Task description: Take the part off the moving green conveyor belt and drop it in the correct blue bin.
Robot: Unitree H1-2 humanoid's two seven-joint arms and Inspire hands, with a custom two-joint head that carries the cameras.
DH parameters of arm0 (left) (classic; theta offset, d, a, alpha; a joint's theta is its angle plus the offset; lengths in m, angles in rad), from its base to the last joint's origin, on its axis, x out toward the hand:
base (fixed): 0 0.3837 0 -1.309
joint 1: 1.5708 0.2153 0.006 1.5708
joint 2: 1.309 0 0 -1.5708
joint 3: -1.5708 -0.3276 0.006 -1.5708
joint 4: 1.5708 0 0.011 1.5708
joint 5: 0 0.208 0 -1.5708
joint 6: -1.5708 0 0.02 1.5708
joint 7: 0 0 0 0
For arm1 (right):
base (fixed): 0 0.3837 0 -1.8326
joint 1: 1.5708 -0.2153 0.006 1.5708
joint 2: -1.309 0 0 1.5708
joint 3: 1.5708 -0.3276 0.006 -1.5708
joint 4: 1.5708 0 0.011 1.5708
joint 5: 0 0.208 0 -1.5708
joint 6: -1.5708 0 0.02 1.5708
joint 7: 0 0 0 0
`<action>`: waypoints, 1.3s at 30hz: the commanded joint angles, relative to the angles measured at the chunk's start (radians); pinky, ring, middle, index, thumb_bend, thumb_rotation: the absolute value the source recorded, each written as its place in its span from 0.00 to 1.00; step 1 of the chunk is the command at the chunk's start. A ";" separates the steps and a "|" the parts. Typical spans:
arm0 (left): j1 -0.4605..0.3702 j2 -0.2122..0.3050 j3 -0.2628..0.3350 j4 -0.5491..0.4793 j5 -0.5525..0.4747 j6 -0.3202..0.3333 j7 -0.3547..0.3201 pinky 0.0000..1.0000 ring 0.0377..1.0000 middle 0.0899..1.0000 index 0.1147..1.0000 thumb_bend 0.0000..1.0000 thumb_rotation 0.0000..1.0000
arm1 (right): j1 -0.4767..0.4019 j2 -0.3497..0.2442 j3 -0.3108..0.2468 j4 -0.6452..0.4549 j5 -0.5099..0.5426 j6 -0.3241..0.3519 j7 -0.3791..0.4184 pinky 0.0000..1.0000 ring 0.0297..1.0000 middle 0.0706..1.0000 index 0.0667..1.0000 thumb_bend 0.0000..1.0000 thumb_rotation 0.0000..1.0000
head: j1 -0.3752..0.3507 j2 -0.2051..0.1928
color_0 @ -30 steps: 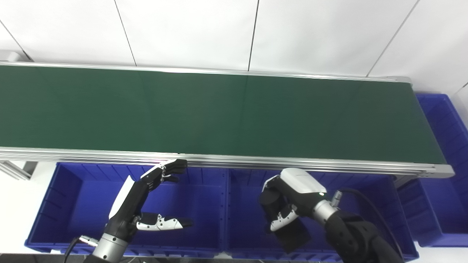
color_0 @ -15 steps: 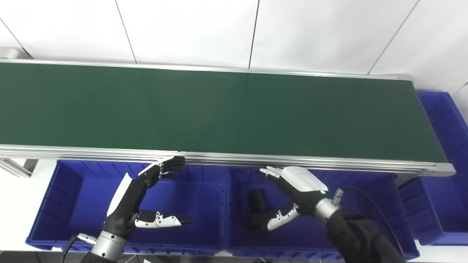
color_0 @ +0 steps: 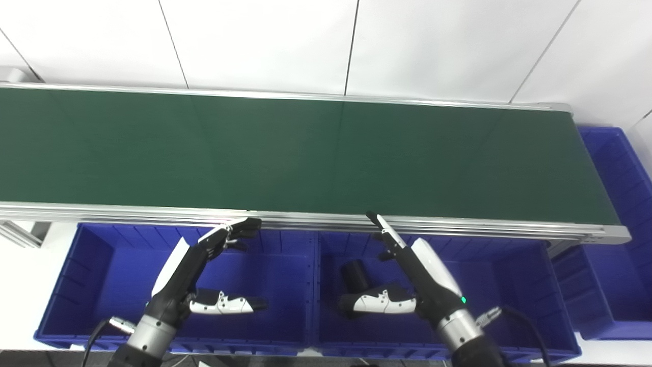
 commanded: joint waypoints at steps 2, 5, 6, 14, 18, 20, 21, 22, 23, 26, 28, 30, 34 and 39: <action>-0.023 -0.001 -0.002 -0.002 -0.011 0.004 -0.009 0.73 0.80 0.81 0.79 0.86 0.25 | 0.005 0.021 -0.016 0.001 0.045 -0.056 -0.054 0.79 0.91 0.98 1.00 0.80 0.46 | 0.003 -0.008; -0.036 -0.007 -0.005 0.018 -0.006 0.002 -0.012 0.73 0.80 0.83 0.80 0.85 0.25 | 0.007 0.030 -0.026 0.021 0.089 -0.051 -0.068 0.82 0.92 0.98 1.00 0.81 0.44 | 0.009 -0.010; -0.037 -0.008 -0.006 0.021 -0.005 0.001 -0.012 0.73 0.80 0.83 0.81 0.85 0.24 | 0.007 0.030 -0.029 0.025 0.100 -0.051 -0.069 0.82 0.92 0.99 1.00 0.81 0.44 | 0.011 -0.012; -0.053 -0.009 -0.017 0.048 -0.036 0.016 -0.037 0.76 0.84 0.86 0.83 0.85 0.24 | 0.003 0.017 -0.031 0.052 0.142 -0.069 -0.088 0.82 0.92 0.99 1.00 0.87 0.36 | 0.012 -0.026; -0.050 -0.014 -0.014 0.054 -0.059 0.016 -0.035 0.76 0.85 0.87 0.84 0.85 0.22 | 0.002 0.013 -0.022 0.058 0.140 -0.072 -0.100 0.82 0.91 0.98 1.00 0.89 0.35 | 0.006 -0.023; -0.045 -0.016 -0.013 0.052 -0.058 0.016 -0.030 0.77 0.85 0.87 0.84 0.85 0.23 | 0.001 0.008 -0.016 0.059 0.136 -0.074 -0.103 0.82 0.91 0.98 1.00 0.89 0.34 | 0.007 -0.022; -0.044 -0.016 -0.013 0.052 -0.055 0.015 -0.027 0.77 0.85 0.87 0.84 0.85 0.23 | 0.001 0.006 -0.014 0.059 0.136 -0.074 -0.104 0.82 0.91 0.98 1.00 0.89 0.34 | 0.011 -0.021; -0.043 -0.017 -0.013 0.052 -0.050 0.012 -0.025 0.76 0.84 0.87 0.84 0.85 0.23 | 0.000 0.004 -0.013 0.059 0.136 -0.075 -0.106 0.82 0.91 0.98 1.00 0.89 0.34 | 0.011 -0.021; -0.042 -0.018 -0.013 0.053 -0.044 0.009 -0.021 0.76 0.84 0.87 0.84 0.84 0.23 | -0.001 0.002 -0.011 0.060 0.137 -0.076 -0.107 0.82 0.91 0.98 1.00 0.89 0.34 | 0.011 -0.021; -0.040 -0.022 -0.012 0.057 -0.031 0.004 -0.014 0.76 0.84 0.87 0.85 0.83 0.25 | -0.001 0.002 -0.014 0.066 0.156 -0.087 -0.111 0.83 0.91 0.98 1.00 0.88 0.30 | 0.012 -0.022; -0.038 -0.025 -0.010 0.060 -0.033 0.005 -0.012 0.77 0.85 0.87 0.86 0.82 0.29 | -0.001 0.002 -0.015 0.066 0.168 -0.092 -0.110 0.84 0.91 0.98 1.00 0.85 0.23 | 0.012 -0.022; -0.036 -0.029 -0.008 0.058 -0.026 0.009 -0.009 0.76 0.85 0.88 0.87 0.81 0.32 | -0.002 -0.002 -0.014 0.065 0.168 -0.091 -0.108 0.84 0.91 0.98 0.99 0.84 0.16 | 0.015 -0.023; -0.037 -0.033 -0.008 0.062 0.000 0.000 -0.006 0.76 0.85 0.88 0.88 0.80 0.29 | -0.004 -0.011 -0.017 0.069 0.187 -0.098 -0.106 0.85 0.92 0.98 1.00 0.82 0.13 | 0.029 -0.024; -0.038 -0.037 -0.009 0.064 0.026 -0.005 -0.003 0.75 0.85 0.89 0.88 0.81 0.27 | -0.001 -0.013 -0.023 0.069 0.208 -0.101 -0.107 0.86 0.92 0.98 0.99 0.81 0.07 | 0.038 -0.025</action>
